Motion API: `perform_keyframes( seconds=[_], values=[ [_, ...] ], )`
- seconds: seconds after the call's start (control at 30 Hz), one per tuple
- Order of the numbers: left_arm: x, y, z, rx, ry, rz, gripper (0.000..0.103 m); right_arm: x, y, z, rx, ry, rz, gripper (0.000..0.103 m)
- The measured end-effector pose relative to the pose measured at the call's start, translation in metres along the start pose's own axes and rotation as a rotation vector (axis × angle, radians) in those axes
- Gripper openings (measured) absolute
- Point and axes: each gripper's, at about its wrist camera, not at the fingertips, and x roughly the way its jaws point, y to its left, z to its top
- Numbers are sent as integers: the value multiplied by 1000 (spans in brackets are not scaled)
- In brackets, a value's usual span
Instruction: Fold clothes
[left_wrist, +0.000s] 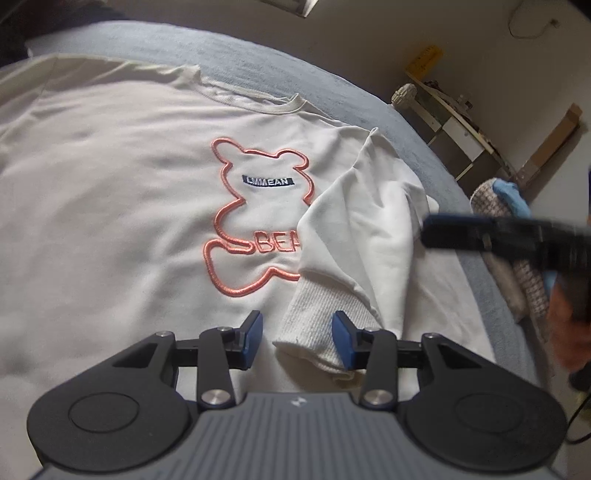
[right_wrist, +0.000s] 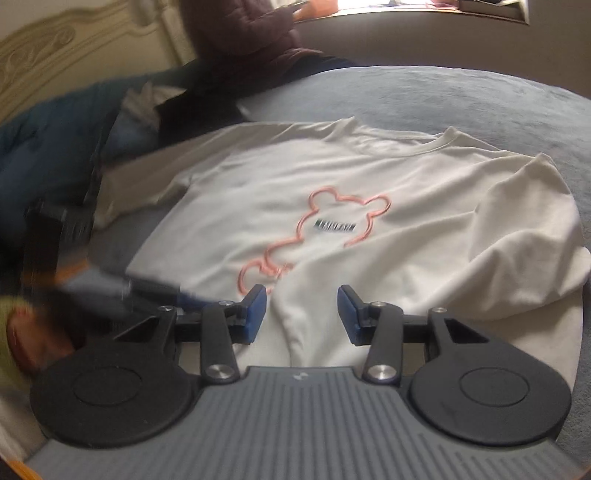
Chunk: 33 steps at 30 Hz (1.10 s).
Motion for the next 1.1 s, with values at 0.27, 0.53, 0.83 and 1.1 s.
perform_keyframes(
  seconds=[0.27,0.53,0.83,1.1],
  values=[
    [-27,-15,1,99,-160,54,3,43,-1,23,288,138,43,46],
    [-49,-28,9,227,-261,66,3,79,-11,35,567,297,77,49],
    [-54,-57,-9,386,-302,-19,10,79,-21,24,645,251,84,8],
    [-59,-37,-22,345,-321,-28,46,49,-43,11,720,104,139,7]
  ],
)
